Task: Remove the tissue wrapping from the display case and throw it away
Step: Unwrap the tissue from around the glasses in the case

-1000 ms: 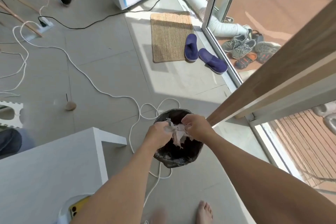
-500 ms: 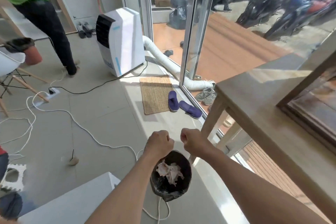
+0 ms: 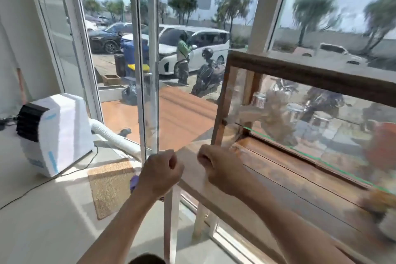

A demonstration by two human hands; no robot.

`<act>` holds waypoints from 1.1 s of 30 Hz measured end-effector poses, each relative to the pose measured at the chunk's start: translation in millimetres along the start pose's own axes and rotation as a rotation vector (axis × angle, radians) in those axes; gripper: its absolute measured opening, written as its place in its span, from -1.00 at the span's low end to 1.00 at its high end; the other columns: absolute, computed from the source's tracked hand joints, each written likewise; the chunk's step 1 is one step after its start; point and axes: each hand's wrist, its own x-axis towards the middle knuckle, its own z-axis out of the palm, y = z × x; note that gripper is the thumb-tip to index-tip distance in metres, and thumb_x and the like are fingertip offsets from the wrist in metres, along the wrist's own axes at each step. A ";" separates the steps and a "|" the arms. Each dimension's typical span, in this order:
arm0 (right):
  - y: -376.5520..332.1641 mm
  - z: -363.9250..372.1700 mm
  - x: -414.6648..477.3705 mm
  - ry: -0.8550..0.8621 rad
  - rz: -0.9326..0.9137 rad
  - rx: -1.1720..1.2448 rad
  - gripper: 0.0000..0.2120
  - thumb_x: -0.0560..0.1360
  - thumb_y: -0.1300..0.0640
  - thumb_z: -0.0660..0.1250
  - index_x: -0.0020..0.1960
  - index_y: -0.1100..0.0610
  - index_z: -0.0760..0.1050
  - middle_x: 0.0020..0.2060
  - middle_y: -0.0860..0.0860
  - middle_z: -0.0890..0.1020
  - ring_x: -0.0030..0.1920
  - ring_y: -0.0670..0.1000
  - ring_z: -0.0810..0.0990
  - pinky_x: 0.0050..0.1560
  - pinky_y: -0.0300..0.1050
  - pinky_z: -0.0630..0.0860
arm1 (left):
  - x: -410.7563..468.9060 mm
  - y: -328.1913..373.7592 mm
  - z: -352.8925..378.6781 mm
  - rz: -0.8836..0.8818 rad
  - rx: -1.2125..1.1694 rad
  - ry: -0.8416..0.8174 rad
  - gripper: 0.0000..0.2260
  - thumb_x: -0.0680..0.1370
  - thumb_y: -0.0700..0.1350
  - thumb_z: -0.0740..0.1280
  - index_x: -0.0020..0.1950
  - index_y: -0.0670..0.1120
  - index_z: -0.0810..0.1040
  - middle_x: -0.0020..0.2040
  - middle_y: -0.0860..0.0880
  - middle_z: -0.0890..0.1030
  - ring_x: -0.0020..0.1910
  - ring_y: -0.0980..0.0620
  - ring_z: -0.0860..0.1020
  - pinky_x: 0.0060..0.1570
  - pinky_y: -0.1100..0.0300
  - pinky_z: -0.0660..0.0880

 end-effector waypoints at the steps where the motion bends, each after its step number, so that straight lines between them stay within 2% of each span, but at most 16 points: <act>1: 7.6 -13.1 -3.4 0.032 0.018 -0.012 -0.82 0.49 0.19 0.20 -0.26 0.01 0.32 -0.27 0.02 0.56 -0.23 0.09 0.50 -0.22 0.06 0.46 | 4.7 15.2 3.7 0.068 -0.019 0.011 -0.76 0.45 -0.13 0.34 -0.38 -0.05 0.36 -0.49 0.01 0.38 -0.45 0.03 0.35 -0.42 0.15 0.27; 4: 25.5 -53.8 -12.7 0.172 0.029 -0.082 -0.90 0.47 0.17 0.26 -0.21 0.03 0.43 -0.18 0.01 0.58 -0.14 0.10 0.53 -0.12 0.12 0.51 | 21.2 59.8 14.9 0.231 -0.076 0.017 -0.84 0.49 -0.10 0.33 -0.29 -0.06 0.47 -0.43 0.06 0.43 -0.40 0.04 0.39 -0.34 0.17 0.32; 5: 29.9 -67.5 -14.1 0.224 0.029 -0.107 -0.95 0.49 0.17 0.28 -0.12 0.06 0.49 -0.09 0.01 0.59 -0.07 0.08 0.54 -0.06 0.08 0.53 | 27.6 73.7 18.5 0.279 -0.098 0.015 -0.87 0.50 -0.09 0.32 -0.24 -0.07 0.50 -0.38 0.07 0.47 -0.37 0.05 0.42 -0.31 0.18 0.35; 7: 41.8 -91.1 -13.0 0.307 0.101 -0.139 -0.87 0.53 0.16 0.27 0.06 0.06 0.52 0.10 0.00 0.55 0.06 0.05 0.53 0.05 0.02 0.54 | 40.2 99.3 25.7 0.348 -0.131 0.004 -0.93 0.50 -0.09 0.30 -0.11 -0.06 0.54 -0.23 0.04 0.55 -0.26 0.03 0.49 -0.20 0.14 0.46; 9: 53.7 -111.7 -7.6 0.342 0.260 -0.153 -0.74 0.51 0.16 0.30 0.19 0.05 0.49 0.20 0.04 0.50 0.15 0.09 0.52 0.10 -0.02 0.52 | 53.4 119.5 33.8 0.378 -0.113 -0.034 -0.82 0.51 -0.06 0.29 0.08 -0.06 0.54 -0.02 -0.02 0.58 -0.05 -0.01 0.53 -0.01 0.04 0.52; 12: 72.0 -129.2 2.1 0.285 0.507 -0.206 -0.53 0.48 0.04 0.29 0.37 0.04 0.33 0.29 0.15 0.41 0.32 0.21 0.41 0.23 0.11 0.44 | 72.7 144.8 43.4 0.412 0.017 -0.102 -0.65 0.53 -0.03 0.29 0.30 -0.05 0.45 0.24 -0.07 0.49 0.27 -0.06 0.44 0.25 0.01 0.43; 15: 87.5 -128.4 9.6 0.255 0.663 -0.191 -0.44 0.48 -0.04 0.27 0.42 0.05 0.22 0.37 0.18 0.34 0.42 0.26 0.30 0.33 0.21 0.36 | 91.6 164.0 52.2 0.442 0.154 -0.144 -0.56 0.53 0.00 0.30 0.40 -0.06 0.37 0.35 -0.12 0.39 0.38 -0.13 0.35 0.36 -0.06 0.36; 22: 112.0 -113.0 27.7 0.195 0.689 -0.210 -0.36 0.45 -0.09 0.31 0.46 0.01 0.18 0.38 0.14 0.35 0.40 0.25 0.32 0.31 0.20 0.39 | 122.1 188.2 73.5 0.424 0.293 -0.240 -0.33 0.50 -0.05 0.34 0.54 0.00 0.11 0.38 -0.23 0.35 0.37 -0.26 0.34 0.31 -0.13 0.36; 24: 118.4 -111.2 33.4 0.179 0.646 -0.183 -0.34 0.45 -0.03 0.33 0.48 0.03 0.17 0.38 0.12 0.39 0.39 0.26 0.37 0.30 0.21 0.43 | 130.4 192.3 81.3 0.408 0.306 -0.272 -0.27 0.50 -0.09 0.32 0.57 0.07 0.00 0.42 -0.24 0.31 0.41 -0.29 0.30 0.30 -0.16 0.36; 27: 126.2 -111.7 38.1 0.121 0.567 -0.182 -0.39 0.45 0.19 0.37 0.44 0.12 0.24 0.29 0.16 0.54 0.28 0.23 0.52 0.23 0.09 0.49 | 138.3 193.8 91.4 0.443 0.355 -0.336 -0.21 0.50 -0.15 0.33 0.58 0.10 -0.07 0.45 -0.23 0.33 0.41 -0.27 0.31 0.28 -0.14 0.39; 29: 132.4 -112.7 39.6 0.146 0.559 -0.176 -0.43 0.43 0.26 0.38 0.40 0.15 0.29 0.24 0.18 0.58 0.26 0.23 0.54 0.20 0.05 0.50 | 140.9 190.4 95.4 0.493 0.361 -0.370 -0.22 0.48 -0.21 0.35 0.58 0.08 0.01 0.38 -0.20 0.46 0.33 -0.24 0.43 0.22 -0.09 0.48; 30: 135.4 -112.9 41.1 0.173 0.550 -0.170 -0.45 0.43 0.25 0.40 0.37 0.16 0.30 0.22 0.19 0.58 0.24 0.23 0.55 0.19 0.05 0.50 | 142.5 187.8 96.9 0.515 0.348 -0.372 -0.28 0.48 -0.25 0.36 0.57 0.05 0.11 0.33 -0.19 0.53 0.27 -0.23 0.50 0.18 -0.07 0.52; 33: 141.1 -114.8 46.2 0.189 0.558 -0.183 -0.39 0.43 0.24 0.39 0.41 0.18 0.22 0.20 0.23 0.58 0.21 0.26 0.56 0.17 0.11 0.54 | 145.1 182.5 94.9 0.511 0.257 -0.325 -0.60 0.49 -0.33 0.36 0.32 -0.14 0.53 0.18 -0.18 0.65 0.10 -0.19 0.64 0.07 0.01 0.61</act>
